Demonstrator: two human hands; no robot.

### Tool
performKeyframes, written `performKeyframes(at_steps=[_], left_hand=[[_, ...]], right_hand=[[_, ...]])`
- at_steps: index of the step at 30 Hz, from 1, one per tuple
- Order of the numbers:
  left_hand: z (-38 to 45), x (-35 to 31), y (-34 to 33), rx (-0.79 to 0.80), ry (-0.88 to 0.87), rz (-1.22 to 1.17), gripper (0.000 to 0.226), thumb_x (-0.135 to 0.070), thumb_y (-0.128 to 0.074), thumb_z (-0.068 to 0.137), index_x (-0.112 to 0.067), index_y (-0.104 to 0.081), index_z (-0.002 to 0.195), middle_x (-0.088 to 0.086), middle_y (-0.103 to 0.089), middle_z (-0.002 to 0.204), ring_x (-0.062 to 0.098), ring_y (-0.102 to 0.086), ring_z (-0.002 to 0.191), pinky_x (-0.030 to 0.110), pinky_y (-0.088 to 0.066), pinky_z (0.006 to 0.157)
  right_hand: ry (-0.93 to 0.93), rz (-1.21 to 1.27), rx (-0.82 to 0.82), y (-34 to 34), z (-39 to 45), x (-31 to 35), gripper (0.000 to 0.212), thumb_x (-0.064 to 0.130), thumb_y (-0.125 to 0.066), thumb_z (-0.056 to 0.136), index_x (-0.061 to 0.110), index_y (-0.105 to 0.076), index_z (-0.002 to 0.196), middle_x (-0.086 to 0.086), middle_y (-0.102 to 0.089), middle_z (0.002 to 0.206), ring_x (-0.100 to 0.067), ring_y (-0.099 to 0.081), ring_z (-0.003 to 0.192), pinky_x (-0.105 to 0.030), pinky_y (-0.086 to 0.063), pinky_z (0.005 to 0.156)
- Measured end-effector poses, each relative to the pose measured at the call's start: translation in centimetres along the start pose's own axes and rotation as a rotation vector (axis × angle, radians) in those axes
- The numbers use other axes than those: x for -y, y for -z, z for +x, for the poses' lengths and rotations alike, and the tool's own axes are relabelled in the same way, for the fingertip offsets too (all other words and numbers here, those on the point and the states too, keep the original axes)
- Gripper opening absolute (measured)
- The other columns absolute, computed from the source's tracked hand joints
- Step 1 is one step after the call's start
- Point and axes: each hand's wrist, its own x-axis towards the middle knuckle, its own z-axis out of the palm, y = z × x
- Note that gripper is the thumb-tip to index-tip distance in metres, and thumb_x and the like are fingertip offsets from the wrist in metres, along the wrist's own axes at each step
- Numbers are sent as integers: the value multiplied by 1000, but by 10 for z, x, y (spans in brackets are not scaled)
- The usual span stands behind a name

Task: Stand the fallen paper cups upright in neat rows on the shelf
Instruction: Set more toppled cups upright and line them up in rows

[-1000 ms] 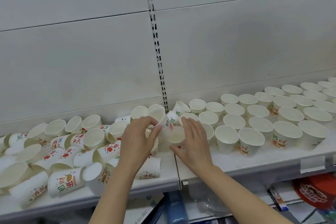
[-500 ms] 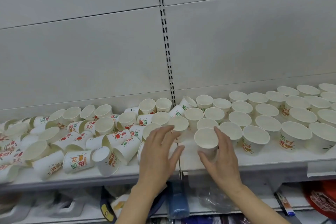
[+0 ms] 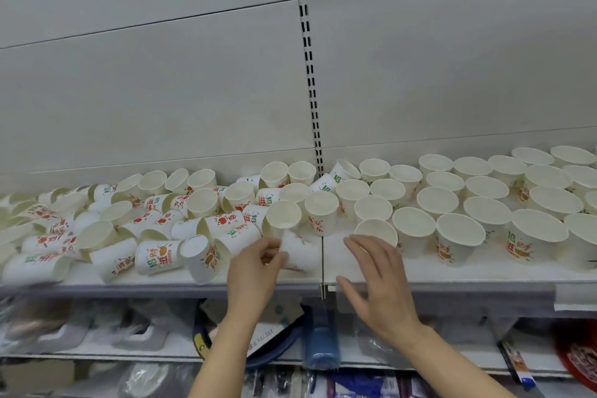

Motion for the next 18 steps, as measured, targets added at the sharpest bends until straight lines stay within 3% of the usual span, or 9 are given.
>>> performKeyframes(at_steps=[2, 5, 8, 11, 14, 18], left_hand=[[-6, -12, -8, 61, -201, 61, 14, -25, -69, 87, -30, -72, 100, -21, -67, 86, 2, -62, 85, 26, -48, 79], [-1, -25, -30, 72, -585, 304, 15, -35, -59, 88, -32, -73, 92, -15, -68, 82, 10, -59, 80, 29, -42, 71], [14, -33, -48, 71, -729, 419, 27, -41, -44, 86, -33, -70, 87, -13, -64, 79, 15, -54, 82, 28, -33, 71], [22, -32, -50, 113, -760, 376, 28, -43, -47, 86, -32, -70, 96, -13, -65, 91, 16, -53, 91, 27, -36, 78], [33, -11, -28, 77, -648, 275, 34, -50, -60, 83, -33, -67, 112, -13, -63, 113, 11, -50, 110, 30, -40, 92], [55, 19, 0, 132, -469, 508, 43, -50, -60, 87, -31, -56, 126, -12, -53, 131, 13, -42, 124, 31, -31, 102]], right_hand=[[-7, 7, 55, -5, -3, 2, 67, 34, -70, 82, 10, -43, 138, -5, -47, 136, -25, -44, 125, -38, -35, 106], [8, -43, 82, -8, 0, 2, 70, 35, -71, 80, 9, -44, 139, -6, -44, 140, -26, -41, 129, -38, -34, 107], [35, -110, 84, -9, 12, -6, 64, 38, -63, 80, 11, -47, 135, -5, -49, 137, -25, -42, 128, -39, -33, 105], [58, -171, 88, -12, 21, -15, 55, 40, -60, 82, 12, -51, 128, -2, -57, 126, -24, -46, 122, -40, -35, 101], [96, -231, 99, -16, 26, -16, 46, 40, -60, 81, 13, -60, 118, 1, -63, 113, -24, -49, 117, -43, -37, 96], [110, -277, 93, -19, 28, -13, 45, 46, -59, 83, 13, -67, 112, 1, -65, 111, -25, -51, 115, -44, -36, 97]])
